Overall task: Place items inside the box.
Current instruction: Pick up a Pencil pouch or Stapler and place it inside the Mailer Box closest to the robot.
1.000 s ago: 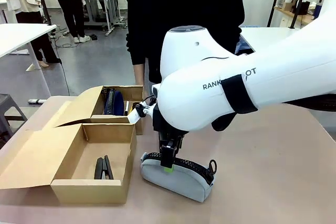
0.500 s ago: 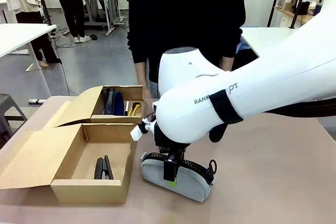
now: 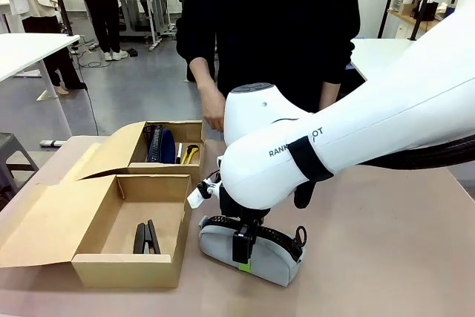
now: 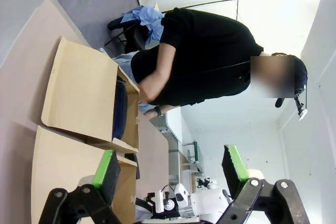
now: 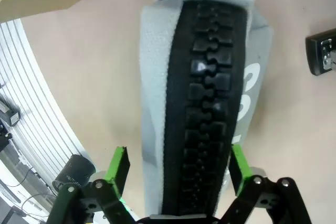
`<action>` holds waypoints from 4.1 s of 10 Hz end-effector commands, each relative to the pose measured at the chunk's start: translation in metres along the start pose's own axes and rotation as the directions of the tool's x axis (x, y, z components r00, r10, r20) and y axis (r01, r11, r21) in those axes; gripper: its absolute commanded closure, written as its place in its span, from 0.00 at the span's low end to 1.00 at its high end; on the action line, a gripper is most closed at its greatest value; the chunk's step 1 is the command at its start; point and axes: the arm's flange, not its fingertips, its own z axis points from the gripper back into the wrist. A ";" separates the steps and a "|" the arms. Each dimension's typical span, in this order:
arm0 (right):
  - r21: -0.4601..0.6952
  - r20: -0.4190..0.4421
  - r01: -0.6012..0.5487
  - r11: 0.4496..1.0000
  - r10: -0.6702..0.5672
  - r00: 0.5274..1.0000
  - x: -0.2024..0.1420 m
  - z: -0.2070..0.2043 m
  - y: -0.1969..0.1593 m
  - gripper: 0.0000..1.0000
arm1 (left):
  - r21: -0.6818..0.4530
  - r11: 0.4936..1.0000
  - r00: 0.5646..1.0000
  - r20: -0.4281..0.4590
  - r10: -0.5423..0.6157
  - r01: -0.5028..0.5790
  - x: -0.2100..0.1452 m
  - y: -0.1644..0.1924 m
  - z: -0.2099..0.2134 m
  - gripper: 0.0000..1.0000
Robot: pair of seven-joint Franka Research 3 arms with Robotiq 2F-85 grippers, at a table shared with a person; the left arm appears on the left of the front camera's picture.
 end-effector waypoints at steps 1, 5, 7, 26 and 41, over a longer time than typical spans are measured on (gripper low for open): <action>-0.050 0.014 0.039 0.998 -0.039 0.999 0.001 0.002 0.001 0.57 | -0.032 0.999 1.000 0.013 -0.017 0.017 0.000 0.000 0.000 0.00; -0.047 0.039 0.041 0.998 -0.039 0.998 0.000 0.001 0.000 0.83 | -0.032 0.999 1.000 0.013 -0.017 0.017 0.000 0.000 0.000 0.00; -0.043 0.040 0.043 0.998 -0.041 0.998 0.000 0.001 -0.001 1.00 | -0.032 0.999 1.000 0.013 -0.017 0.017 0.000 0.000 0.000 0.00; 0.521 0.376 0.624 0.582 -0.813 0.445 -0.049 0.154 0.052 0.92 | -0.032 0.999 1.000 0.013 -0.017 0.017 0.000 0.000 0.000 0.00; 0.432 0.247 0.740 0.515 -0.857 0.452 0.162 0.123 0.062 0.92 | -0.032 0.999 1.000 0.013 -0.017 0.017 0.000 0.000 0.000 0.00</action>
